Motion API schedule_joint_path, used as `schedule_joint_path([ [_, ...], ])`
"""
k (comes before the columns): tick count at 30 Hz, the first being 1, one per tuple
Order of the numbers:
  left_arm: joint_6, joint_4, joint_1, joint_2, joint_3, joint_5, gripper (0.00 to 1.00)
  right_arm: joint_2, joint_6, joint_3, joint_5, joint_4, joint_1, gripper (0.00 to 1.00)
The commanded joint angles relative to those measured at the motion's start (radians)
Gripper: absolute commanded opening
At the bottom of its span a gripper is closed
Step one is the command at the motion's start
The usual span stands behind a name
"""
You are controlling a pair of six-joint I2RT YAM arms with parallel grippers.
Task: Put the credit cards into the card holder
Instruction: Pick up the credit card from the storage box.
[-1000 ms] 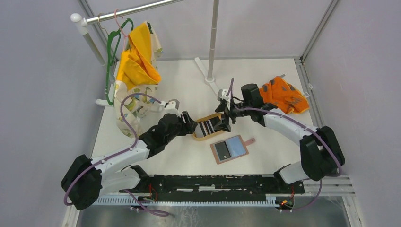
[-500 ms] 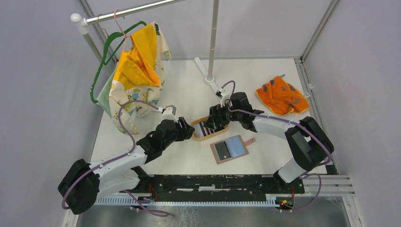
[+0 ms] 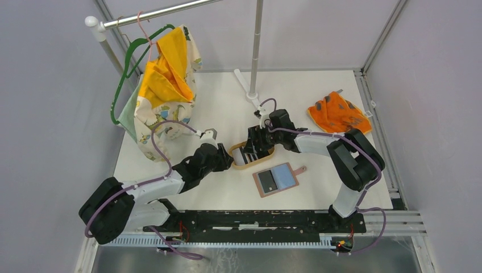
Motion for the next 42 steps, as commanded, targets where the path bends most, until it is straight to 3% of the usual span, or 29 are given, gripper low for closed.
schedule_joint_path([
  [1, 0.032, 0.068, 0.0, 0.027, 0.038, 0.021, 0.41, 0.007, -0.007, 0.032, 0.017, -0.007, 0.01, 0.82],
  [11, 0.051, 0.121, 0.0, 0.093, 0.05, 0.073, 0.28, 0.031, 0.065, 0.008, -0.116, 0.066, 0.028, 0.73],
  [20, 0.063, 0.147, 0.0, 0.085, 0.048, 0.106, 0.25, 0.005, 0.219, -0.061, -0.265, 0.265, 0.028, 0.66],
  [25, 0.062, 0.147, 0.0, 0.077, 0.046, 0.105, 0.25, -0.012, 0.038, 0.017, -0.062, 0.038, 0.025, 0.64],
  [33, 0.062, 0.143, 0.001, 0.084, 0.053, 0.107, 0.25, -0.004, -0.025, 0.043, 0.037, -0.035, 0.031, 0.7],
  [42, 0.05, 0.176, 0.001, 0.09, 0.053, 0.145, 0.25, 0.063, 0.087, 0.019, -0.132, 0.036, 0.065, 0.69],
])
